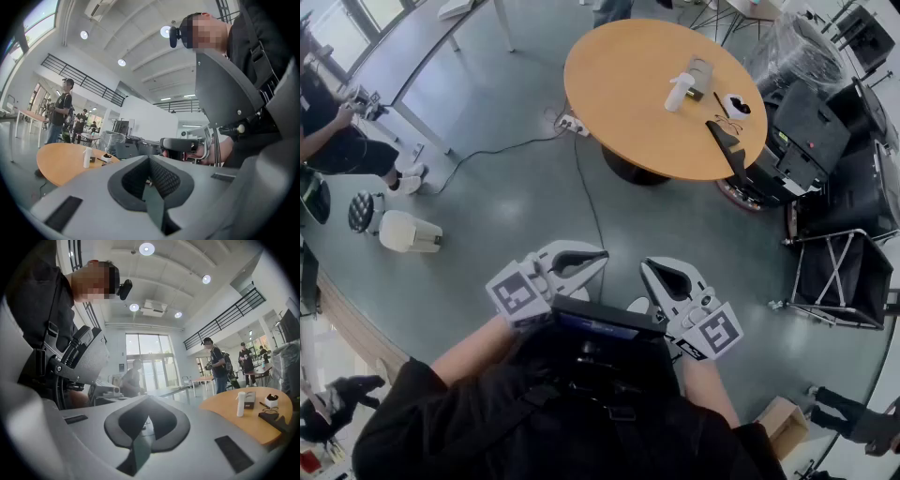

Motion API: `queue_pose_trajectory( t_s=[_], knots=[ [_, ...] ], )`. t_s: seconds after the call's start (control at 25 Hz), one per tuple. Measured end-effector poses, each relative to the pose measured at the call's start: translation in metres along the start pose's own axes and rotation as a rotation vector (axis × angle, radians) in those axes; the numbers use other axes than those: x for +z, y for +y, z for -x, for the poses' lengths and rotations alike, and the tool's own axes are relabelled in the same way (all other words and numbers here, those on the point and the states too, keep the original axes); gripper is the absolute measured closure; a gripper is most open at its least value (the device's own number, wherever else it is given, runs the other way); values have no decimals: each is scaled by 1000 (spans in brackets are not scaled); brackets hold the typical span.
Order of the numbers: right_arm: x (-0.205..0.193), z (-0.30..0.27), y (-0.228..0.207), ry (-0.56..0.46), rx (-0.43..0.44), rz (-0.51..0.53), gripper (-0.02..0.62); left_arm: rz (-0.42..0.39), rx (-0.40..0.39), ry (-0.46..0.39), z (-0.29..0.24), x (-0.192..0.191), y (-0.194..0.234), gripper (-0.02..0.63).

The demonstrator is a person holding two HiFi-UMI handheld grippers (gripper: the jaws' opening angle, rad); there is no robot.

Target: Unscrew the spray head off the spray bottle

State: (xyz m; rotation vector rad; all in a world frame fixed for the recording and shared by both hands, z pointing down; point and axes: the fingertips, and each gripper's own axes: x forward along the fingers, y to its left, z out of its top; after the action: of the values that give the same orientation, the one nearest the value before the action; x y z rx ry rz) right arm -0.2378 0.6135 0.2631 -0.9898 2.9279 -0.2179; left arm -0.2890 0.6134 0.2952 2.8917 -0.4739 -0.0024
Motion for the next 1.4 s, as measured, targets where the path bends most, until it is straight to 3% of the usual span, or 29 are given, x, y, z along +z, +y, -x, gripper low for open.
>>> queue_pose_trajectory(
  t_s=[0.32,0.68,1.0,1.4],
  knots=[
    [-4,-1,2,-16,-21,-5,591,6,-23,-52,10,2,2,604],
    [-13,0,-36,-21,-26,-19,580,6,-7,-21,-22,-3,22,604],
    [-4,-2,-103,-20,16,-15,580,-7,11,-32,-77,11,52,604],
    [14,19,-227,-28,72,-20,580,-8,64,-10,-196,28,97,604]
  ],
)
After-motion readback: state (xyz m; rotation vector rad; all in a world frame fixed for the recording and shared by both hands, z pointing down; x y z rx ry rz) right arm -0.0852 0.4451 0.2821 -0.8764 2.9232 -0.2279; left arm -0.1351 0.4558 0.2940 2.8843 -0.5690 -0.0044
